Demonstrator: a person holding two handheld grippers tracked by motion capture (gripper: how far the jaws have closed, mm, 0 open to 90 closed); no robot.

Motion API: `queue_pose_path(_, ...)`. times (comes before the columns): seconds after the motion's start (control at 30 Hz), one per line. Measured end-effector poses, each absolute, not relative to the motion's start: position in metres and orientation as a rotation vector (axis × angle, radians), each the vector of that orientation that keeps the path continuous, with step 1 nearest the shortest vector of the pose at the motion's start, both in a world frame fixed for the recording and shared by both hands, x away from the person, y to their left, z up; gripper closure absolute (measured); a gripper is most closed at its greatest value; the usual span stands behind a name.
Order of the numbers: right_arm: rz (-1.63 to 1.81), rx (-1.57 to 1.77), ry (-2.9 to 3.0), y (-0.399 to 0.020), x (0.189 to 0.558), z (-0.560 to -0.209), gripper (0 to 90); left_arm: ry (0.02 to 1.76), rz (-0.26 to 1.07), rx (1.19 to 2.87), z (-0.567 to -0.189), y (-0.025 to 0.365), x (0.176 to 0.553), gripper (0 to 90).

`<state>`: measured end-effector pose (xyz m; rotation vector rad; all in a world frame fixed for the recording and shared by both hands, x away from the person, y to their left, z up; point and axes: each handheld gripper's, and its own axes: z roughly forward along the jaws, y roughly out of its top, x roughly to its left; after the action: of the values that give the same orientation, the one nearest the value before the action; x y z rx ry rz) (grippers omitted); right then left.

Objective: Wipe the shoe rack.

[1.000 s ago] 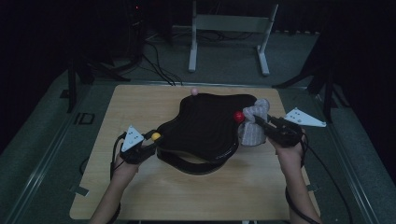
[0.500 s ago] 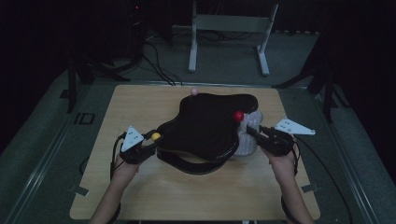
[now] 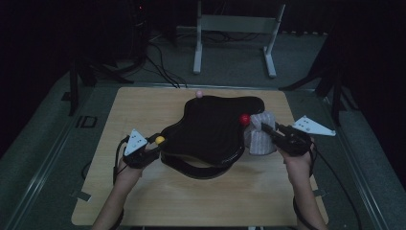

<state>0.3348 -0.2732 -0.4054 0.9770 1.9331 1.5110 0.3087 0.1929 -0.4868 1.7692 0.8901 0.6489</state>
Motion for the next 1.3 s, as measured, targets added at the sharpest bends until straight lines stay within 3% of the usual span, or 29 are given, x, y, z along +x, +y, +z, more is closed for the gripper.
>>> queue_pose_path(0.37, 1.486, 1.021, 1.833, -0.286, 0.341, -0.395, 71.4, 0.886, 0.648, 1.769, -0.487, 0.192, 0.309, 60.2)
queue_pose_path(0.73, 1.541, 0.967, 1.763, -0.291, 0.346, -0.361, 71.4, 0.885, 0.647, 1.769, -0.487, 0.192, 0.309, 60.2)
queue_pose_path(0.97, 1.454, 0.998, 1.902, -0.276, 0.368, -0.382, 71.4, 0.883, 0.642, 1.775, -0.486, 0.192, 0.310, 60.2)
queue_pose_path(1.3, 1.505, 0.978, 1.951, -0.265, 0.350, -0.401, 71.5, 0.883, 0.640, 1.767, -0.487, 0.192, 0.309, 60.2)
